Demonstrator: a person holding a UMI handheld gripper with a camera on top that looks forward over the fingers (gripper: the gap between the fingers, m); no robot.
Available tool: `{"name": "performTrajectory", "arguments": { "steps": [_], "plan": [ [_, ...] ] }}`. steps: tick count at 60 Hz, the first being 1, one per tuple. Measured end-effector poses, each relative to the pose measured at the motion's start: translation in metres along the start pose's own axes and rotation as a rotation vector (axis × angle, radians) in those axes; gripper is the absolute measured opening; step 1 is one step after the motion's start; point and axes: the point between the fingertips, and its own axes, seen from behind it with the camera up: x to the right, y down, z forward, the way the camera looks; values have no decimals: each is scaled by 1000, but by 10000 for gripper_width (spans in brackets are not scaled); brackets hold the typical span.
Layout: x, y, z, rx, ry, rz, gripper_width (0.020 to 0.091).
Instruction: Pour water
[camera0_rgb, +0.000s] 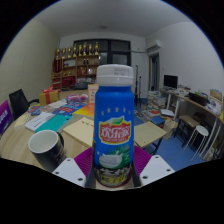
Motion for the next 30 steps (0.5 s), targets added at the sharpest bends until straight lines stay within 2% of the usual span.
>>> {"name": "performTrajectory", "arguments": {
  "steps": [7,9,12,15,30],
  "plan": [
    [-2,1,-2,-15,12,-9,636],
    [-4,10,-4,-62,15,-6,690],
    [8,33,-6,-157,20,13,812],
    [1,40,-14,-196,21,56,858],
    [-7,40,-97,-226,73,98,838]
  ]
}}
